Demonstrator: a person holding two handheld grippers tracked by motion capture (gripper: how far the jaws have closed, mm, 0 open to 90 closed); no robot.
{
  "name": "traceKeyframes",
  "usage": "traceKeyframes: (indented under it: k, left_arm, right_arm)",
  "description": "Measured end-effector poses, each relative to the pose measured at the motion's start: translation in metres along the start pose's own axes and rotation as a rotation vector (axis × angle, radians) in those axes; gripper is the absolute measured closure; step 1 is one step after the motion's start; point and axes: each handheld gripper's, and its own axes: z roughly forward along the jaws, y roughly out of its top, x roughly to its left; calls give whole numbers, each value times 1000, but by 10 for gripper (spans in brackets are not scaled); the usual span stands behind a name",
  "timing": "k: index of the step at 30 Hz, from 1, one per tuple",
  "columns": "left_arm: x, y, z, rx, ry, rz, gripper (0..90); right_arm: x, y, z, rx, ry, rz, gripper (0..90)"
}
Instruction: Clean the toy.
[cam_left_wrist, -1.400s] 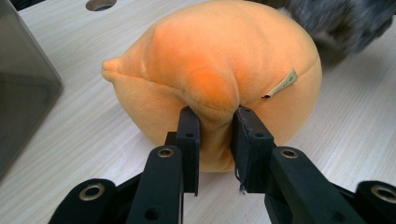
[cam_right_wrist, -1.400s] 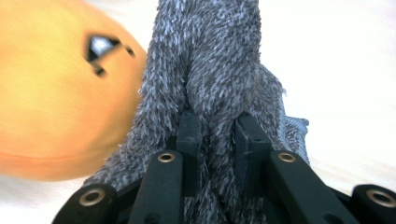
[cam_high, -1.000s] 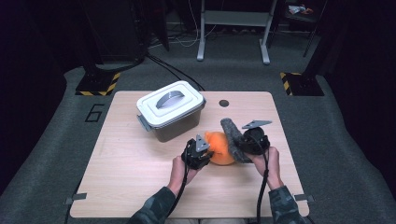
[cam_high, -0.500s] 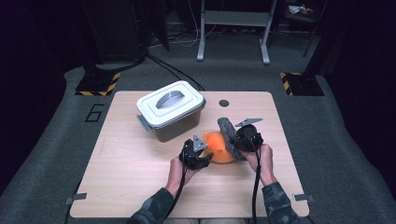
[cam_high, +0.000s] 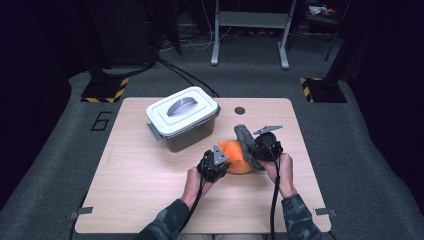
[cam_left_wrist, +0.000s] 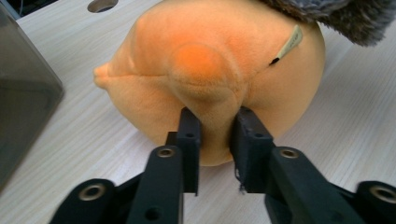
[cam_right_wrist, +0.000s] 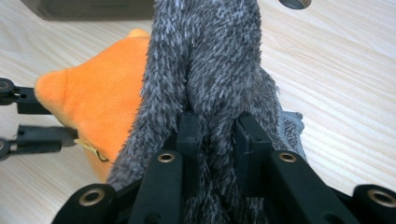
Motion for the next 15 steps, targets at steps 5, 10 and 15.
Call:
traceKeyframes:
  k: [5,10,15]
  left_arm:
    - [3,5,-3,-5,-34,-39,803]
    - [5,10,-5,-3,-70,-90,808]
    - [7,14,-8,-6,-107,-143,808]
  right_arm:
    - [1,0,-12,-22,-11,-1,741]
    - [8,4,-28,-60,-6,-17,741]
    - [21,9,-40,-81,9,-56,740]
